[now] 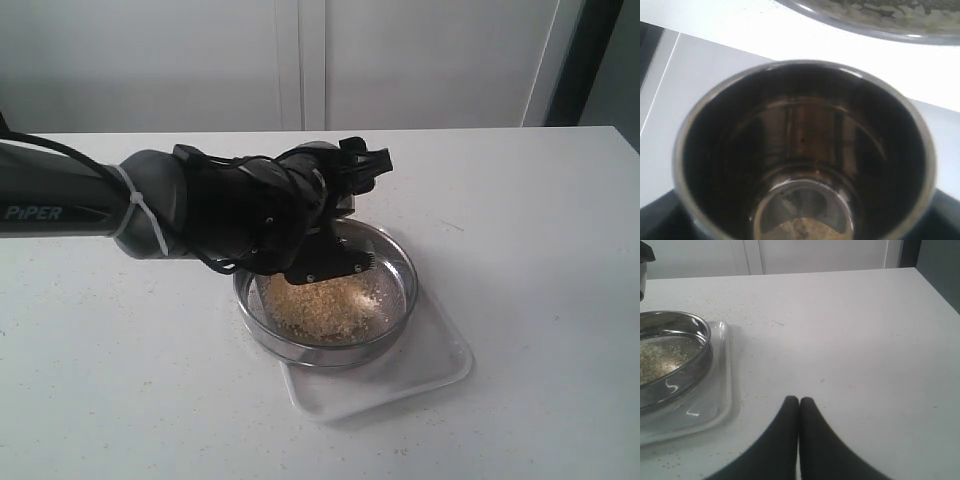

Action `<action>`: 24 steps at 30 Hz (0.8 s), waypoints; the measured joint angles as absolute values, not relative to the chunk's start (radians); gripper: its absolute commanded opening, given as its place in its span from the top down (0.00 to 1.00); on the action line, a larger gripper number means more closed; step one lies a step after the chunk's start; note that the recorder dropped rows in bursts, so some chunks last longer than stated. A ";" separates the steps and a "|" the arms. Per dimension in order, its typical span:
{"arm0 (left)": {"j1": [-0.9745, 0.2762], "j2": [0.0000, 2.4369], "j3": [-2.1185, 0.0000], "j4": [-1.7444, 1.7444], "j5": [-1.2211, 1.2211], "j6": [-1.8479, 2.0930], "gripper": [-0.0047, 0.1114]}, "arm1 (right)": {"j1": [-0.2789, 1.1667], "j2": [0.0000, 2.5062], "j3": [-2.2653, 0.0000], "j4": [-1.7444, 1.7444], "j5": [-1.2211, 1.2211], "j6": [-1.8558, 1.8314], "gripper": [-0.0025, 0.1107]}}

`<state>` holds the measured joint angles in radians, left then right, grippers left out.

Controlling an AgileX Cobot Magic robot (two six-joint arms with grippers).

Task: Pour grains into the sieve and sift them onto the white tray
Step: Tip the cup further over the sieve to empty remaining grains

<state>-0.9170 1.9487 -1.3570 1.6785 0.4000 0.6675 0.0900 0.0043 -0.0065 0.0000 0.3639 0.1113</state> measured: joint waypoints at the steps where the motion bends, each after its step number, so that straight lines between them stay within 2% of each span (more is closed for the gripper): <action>1: -0.917 1.949 -1.357 1.689 0.400 0.667 0.96 | 0.090 0.004 -0.007 0.000 0.364 0.111 0.98; 15: -0.917 1.949 -1.357 1.708 0.402 0.601 0.96 | 0.090 0.004 -0.007 0.000 0.364 0.111 0.98; 24: -0.917 1.949 -1.357 1.509 0.402 0.413 0.96 | 0.090 0.004 -0.007 0.000 0.364 0.111 0.98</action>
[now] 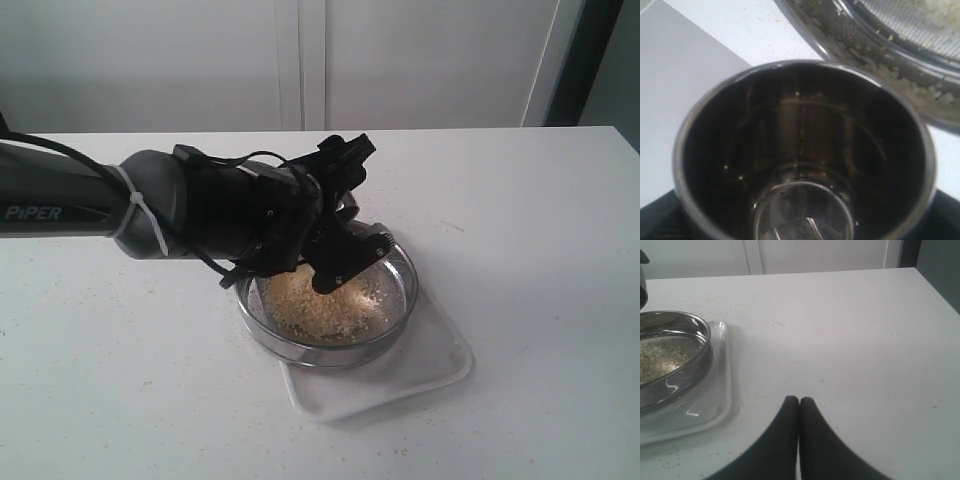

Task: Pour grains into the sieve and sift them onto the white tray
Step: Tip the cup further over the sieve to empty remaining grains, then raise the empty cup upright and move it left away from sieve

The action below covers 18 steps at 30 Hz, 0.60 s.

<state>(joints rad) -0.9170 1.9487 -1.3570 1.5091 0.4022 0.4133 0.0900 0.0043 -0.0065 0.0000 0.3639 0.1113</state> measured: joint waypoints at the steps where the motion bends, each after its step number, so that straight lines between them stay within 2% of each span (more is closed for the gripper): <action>1: -0.917 1.949 -1.357 1.483 0.402 0.409 0.96 | 0.090 0.004 -0.007 0.000 0.364 0.111 0.98; 8: -0.917 1.949 -1.357 1.216 0.406 0.279 0.96 | 0.090 0.004 -0.007 0.000 0.364 0.111 0.98; 18: -0.918 1.928 -1.357 1.136 0.507 -0.012 0.96 | 0.090 0.004 -0.007 0.000 0.364 0.111 0.98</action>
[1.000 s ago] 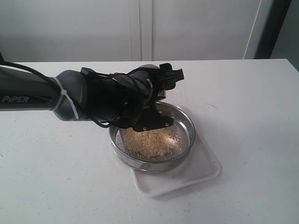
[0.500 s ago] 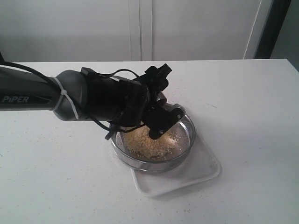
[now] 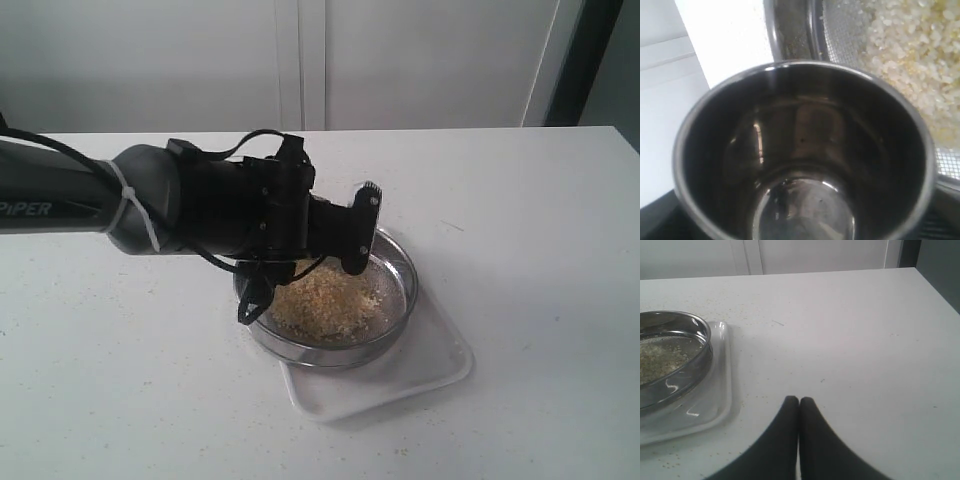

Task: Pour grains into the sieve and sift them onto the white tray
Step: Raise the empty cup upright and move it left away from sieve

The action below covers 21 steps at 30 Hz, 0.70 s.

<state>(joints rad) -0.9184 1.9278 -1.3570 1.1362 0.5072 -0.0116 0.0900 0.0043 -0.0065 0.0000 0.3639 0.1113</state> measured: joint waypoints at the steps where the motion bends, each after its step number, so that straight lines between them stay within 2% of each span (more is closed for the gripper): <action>1: -0.918 1.920 -1.357 1.126 0.507 -0.032 0.96 | 0.090 0.004 -0.007 0.000 0.364 0.111 0.98; 10: -0.918 1.824 -1.357 1.058 0.488 -0.308 0.96 | 0.090 0.004 -0.007 0.000 0.364 0.111 0.98; 15: -0.918 1.781 -1.357 0.955 0.485 -0.331 0.96 | 0.090 0.004 -0.007 0.000 0.364 0.111 0.98; 21: -0.806 1.741 -1.357 0.836 0.394 -0.487 0.96 | 0.090 0.004 -0.007 0.000 0.364 0.111 0.98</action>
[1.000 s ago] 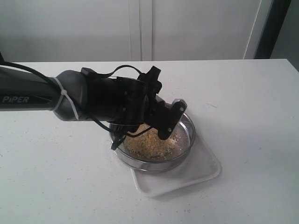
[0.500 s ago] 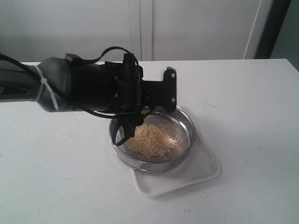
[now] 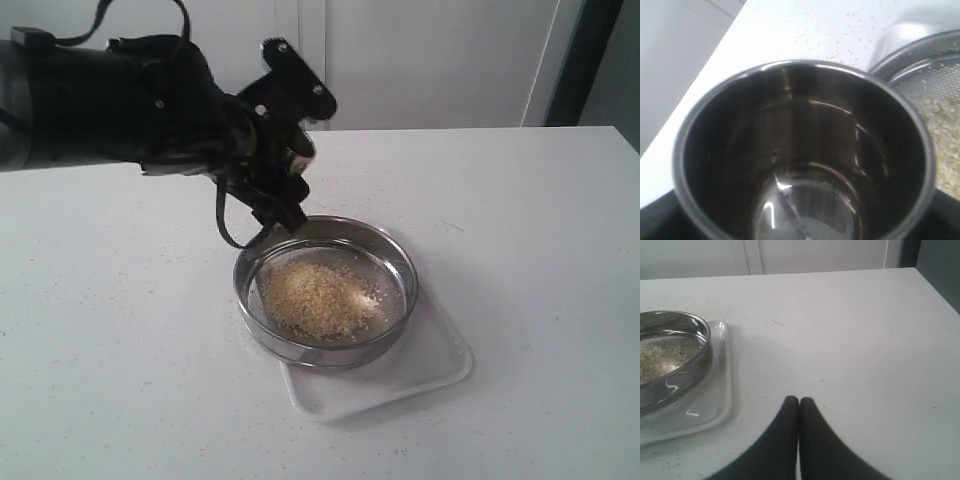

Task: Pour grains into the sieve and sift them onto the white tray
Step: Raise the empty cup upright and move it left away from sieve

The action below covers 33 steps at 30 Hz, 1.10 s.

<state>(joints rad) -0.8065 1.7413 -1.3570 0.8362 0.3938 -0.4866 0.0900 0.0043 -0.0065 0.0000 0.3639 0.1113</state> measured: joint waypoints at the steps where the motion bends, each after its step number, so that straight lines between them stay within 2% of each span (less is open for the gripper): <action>1: -0.777 1.732 -1.357 0.815 0.383 -0.503 0.96 | 0.090 0.004 -0.007 0.000 0.364 0.111 0.98; 3: -0.720 1.716 -1.357 0.770 0.366 -0.514 0.96 | 0.090 0.004 -0.007 0.000 0.364 0.111 0.98; 14: -0.570 1.662 -1.295 0.633 0.200 -0.518 0.96 | 0.090 0.004 -0.007 0.000 0.364 0.111 0.98; 22: -0.490 1.589 -1.147 0.599 0.079 -0.538 0.96 | 0.090 0.004 -0.007 0.000 0.364 0.111 0.98; 33: -0.406 1.457 -0.880 0.594 -0.219 -0.580 0.96 | 0.090 0.004 -0.007 0.000 0.364 0.111 0.98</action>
<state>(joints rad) -0.4062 1.4574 -0.8800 0.5939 -0.2192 -0.5804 0.0900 0.0043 -0.0065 0.0000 0.3639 0.1113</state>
